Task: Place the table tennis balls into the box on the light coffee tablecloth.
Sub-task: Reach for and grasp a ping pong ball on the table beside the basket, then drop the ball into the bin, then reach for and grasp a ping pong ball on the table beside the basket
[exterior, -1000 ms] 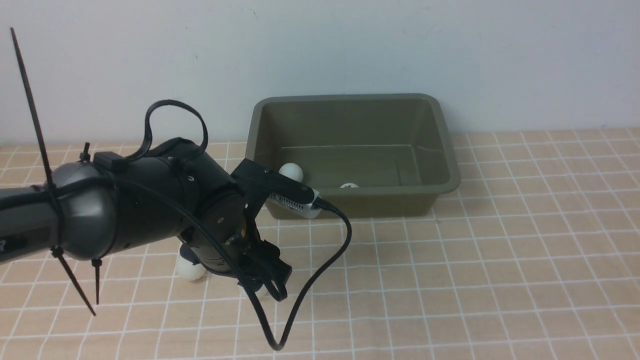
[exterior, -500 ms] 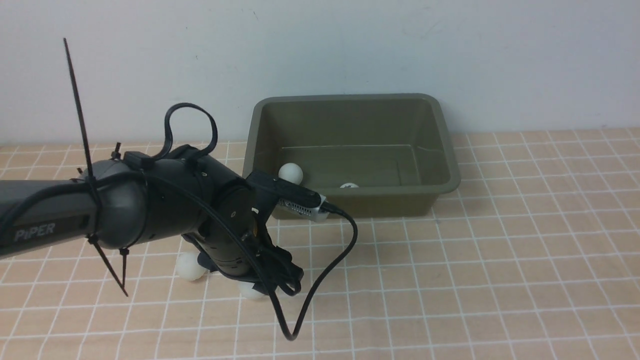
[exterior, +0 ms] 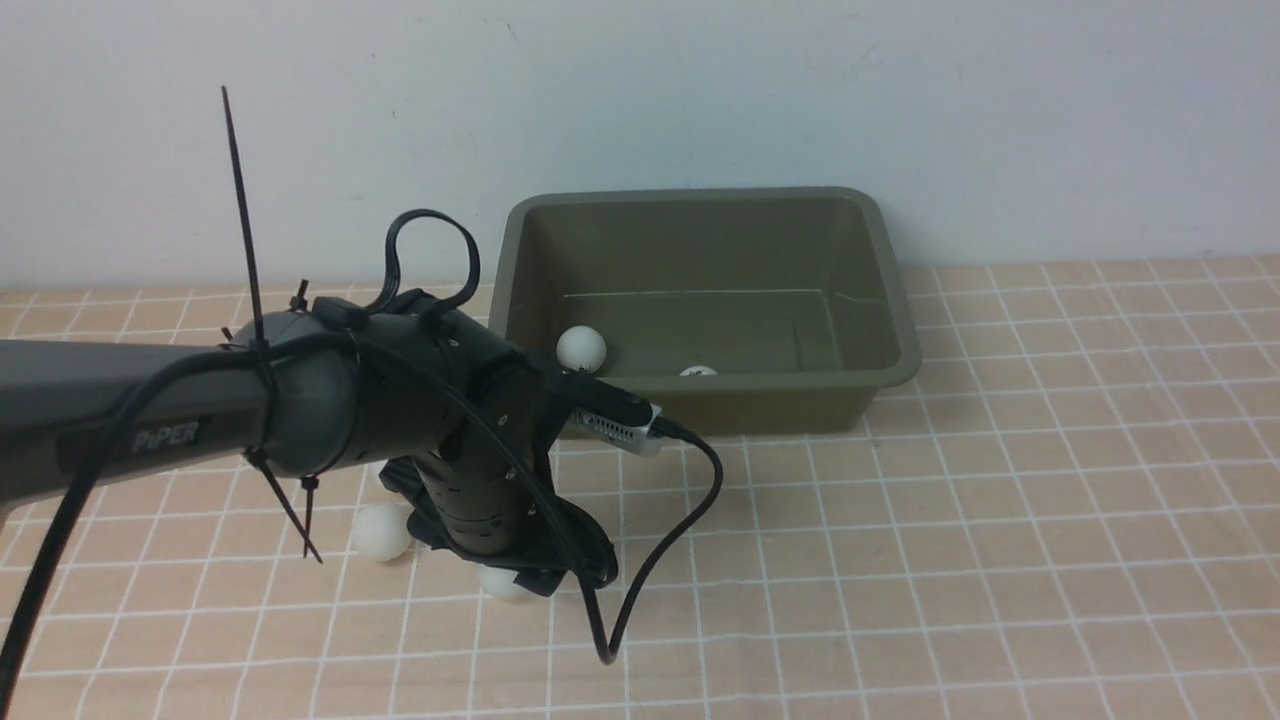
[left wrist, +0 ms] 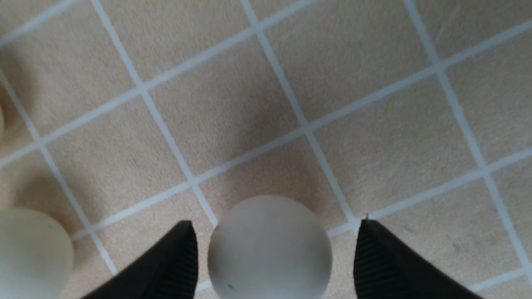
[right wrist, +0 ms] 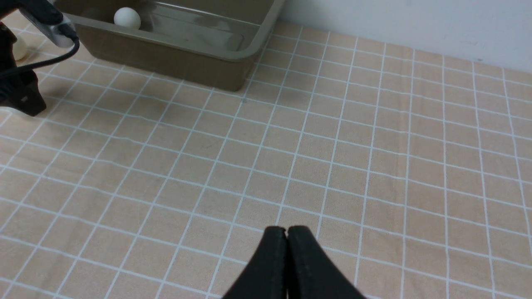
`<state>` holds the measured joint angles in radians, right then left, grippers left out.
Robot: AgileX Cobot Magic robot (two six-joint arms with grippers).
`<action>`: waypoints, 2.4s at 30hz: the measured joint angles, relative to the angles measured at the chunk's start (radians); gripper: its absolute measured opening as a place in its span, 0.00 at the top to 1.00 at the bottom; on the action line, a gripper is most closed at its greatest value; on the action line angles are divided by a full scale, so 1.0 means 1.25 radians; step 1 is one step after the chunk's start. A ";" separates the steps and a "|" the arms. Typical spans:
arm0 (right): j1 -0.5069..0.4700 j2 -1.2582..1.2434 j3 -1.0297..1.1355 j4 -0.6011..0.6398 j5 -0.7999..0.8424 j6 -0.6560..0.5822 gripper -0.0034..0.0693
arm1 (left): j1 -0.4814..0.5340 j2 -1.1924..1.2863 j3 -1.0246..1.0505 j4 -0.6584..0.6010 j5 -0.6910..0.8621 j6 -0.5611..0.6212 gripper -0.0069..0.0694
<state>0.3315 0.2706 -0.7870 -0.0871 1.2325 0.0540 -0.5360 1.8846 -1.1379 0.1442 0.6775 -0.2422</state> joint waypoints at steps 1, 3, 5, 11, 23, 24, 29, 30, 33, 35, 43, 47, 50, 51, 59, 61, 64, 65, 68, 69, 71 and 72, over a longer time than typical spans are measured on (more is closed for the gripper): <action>0.000 0.000 0.000 0.000 0.000 0.000 0.98 | 0.000 0.002 0.000 0.000 -0.001 0.000 0.37; 0.000 0.000 0.000 0.000 0.000 0.000 0.98 | 0.000 0.002 0.000 0.000 -0.001 0.000 0.38; 0.000 0.000 0.000 0.000 0.000 0.000 0.98 | 0.000 0.002 0.000 0.000 -0.001 0.000 0.43; 0.000 0.000 0.000 0.000 0.000 0.000 0.98 | 0.000 0.002 0.000 0.000 0.004 0.000 0.50; 0.000 0.000 0.000 0.000 0.000 0.000 0.98 | 0.000 0.002 -0.215 -0.029 0.314 0.091 0.50; 0.000 0.000 0.000 0.000 0.000 0.000 0.98 | 0.000 0.002 -0.238 -0.035 0.335 0.100 0.50; 0.000 0.000 0.000 0.000 0.000 0.000 0.98 | 0.000 0.002 -0.420 -0.072 0.366 0.149 0.50; 0.000 0.000 0.000 0.000 0.000 0.000 0.98 | 0.000 0.003 -0.438 -0.072 0.361 0.151 0.50; 0.000 0.000 0.000 0.000 0.000 0.000 0.98 | 0.000 0.022 -0.518 -0.061 0.302 0.153 0.50; 0.000 0.000 0.000 0.000 0.000 0.000 0.98 | 0.000 0.049 -0.551 -0.047 0.254 0.153 0.50; 0.000 0.000 0.000 0.000 -0.001 0.000 0.98 | 0.000 0.210 -0.622 -0.041 0.157 0.153 0.50; 0.000 0.000 0.000 0.001 -0.001 0.000 0.98 | 0.001 0.274 -0.657 -0.045 0.135 0.153 0.50; 0.000 0.000 0.000 0.003 -0.001 0.000 0.98 | 0.001 0.297 -0.673 -0.050 0.129 0.153 0.50; 0.000 0.000 0.000 0.004 -0.001 0.000 0.98 | 0.001 0.300 -0.674 -0.050 0.127 0.153 0.49; 0.000 0.000 0.000 0.006 -0.001 0.000 0.98 | 0.001 0.307 -0.756 -0.052 0.174 0.148 0.38; 0.000 0.000 0.000 0.006 -0.001 0.000 0.98 | 0.001 0.307 -0.785 -0.046 0.217 0.148 0.38; 0.000 0.000 0.000 0.006 -0.001 0.000 0.98 | 0.002 0.307 -0.842 -0.012 0.325 0.148 0.38; 0.000 0.000 0.000 0.006 -0.001 0.000 0.98 | 0.004 0.306 -0.854 -0.001 0.358 0.148 0.38; 0.000 0.000 0.000 0.006 -0.001 0.000 0.98 | 0.020 0.298 -0.875 0.039 0.427 0.149 0.38; 0.000 0.000 0.000 0.006 -0.001 0.000 0.98 | 0.029 0.294 -0.875 0.049 0.435 0.151 0.38; 0.000 0.000 0.000 0.007 -0.001 0.000 0.98 | 0.063 0.265 -0.867 0.058 0.443 0.150 0.38; 0.000 0.000 0.000 0.006 0.000 0.000 0.98 | 0.072 0.255 -0.863 0.058 0.443 0.150 0.38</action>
<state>0.3315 0.2706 -0.7870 -0.0794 1.2325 0.0540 -0.4460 2.2036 -2.2162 0.2163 1.2317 -0.0544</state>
